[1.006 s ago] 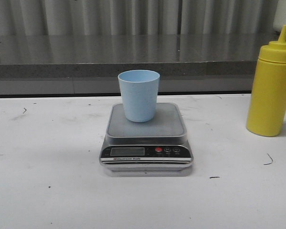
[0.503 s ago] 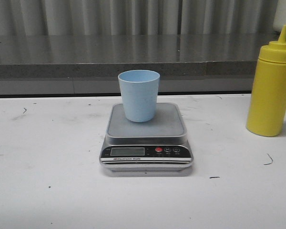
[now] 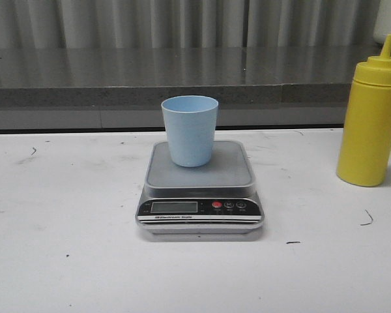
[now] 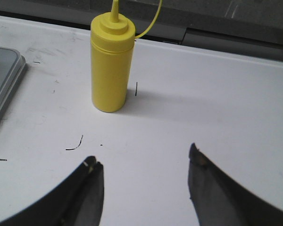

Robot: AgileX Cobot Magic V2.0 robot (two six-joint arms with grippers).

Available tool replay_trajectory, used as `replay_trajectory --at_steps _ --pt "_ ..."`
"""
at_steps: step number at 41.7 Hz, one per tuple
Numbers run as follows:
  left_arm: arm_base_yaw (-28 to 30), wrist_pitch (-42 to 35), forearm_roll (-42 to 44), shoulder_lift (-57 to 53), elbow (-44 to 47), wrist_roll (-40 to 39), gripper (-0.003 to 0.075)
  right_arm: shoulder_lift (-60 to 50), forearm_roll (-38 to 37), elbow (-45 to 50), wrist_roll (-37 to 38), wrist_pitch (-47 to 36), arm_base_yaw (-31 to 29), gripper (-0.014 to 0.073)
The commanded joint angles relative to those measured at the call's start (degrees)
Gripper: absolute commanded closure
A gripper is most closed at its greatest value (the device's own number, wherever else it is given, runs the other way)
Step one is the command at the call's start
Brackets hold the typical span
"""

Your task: Pour seasoning into cup on scale with both arms

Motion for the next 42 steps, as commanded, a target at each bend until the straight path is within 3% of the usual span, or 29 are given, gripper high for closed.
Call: replay_trajectory --at_steps 1,16,19,24,42 --pt "-0.3 -3.9 0.3 -0.3 -1.4 0.1 0.0364 0.8 -0.6 -1.5 -0.6 -4.2 0.1 0.0167" --pt "-0.3 -3.9 0.3 -0.3 -1.4 0.1 0.0364 0.8 0.0 -1.5 -0.6 -5.1 0.1 0.0163" --pt "-0.3 -3.9 0.3 -0.3 -1.4 0.1 0.0364 0.8 0.0 -1.5 -0.6 -5.1 0.1 0.0121" --pt "-0.3 -3.9 0.3 -0.3 -1.4 0.1 0.0364 1.8 0.0 -1.7 -0.6 -6.1 0.1 -0.0024" --pt "-0.3 -3.9 0.3 -0.3 -1.4 0.1 0.0364 20.1 8.6 -6.1 -0.6 -10.6 3.6 -0.0006"
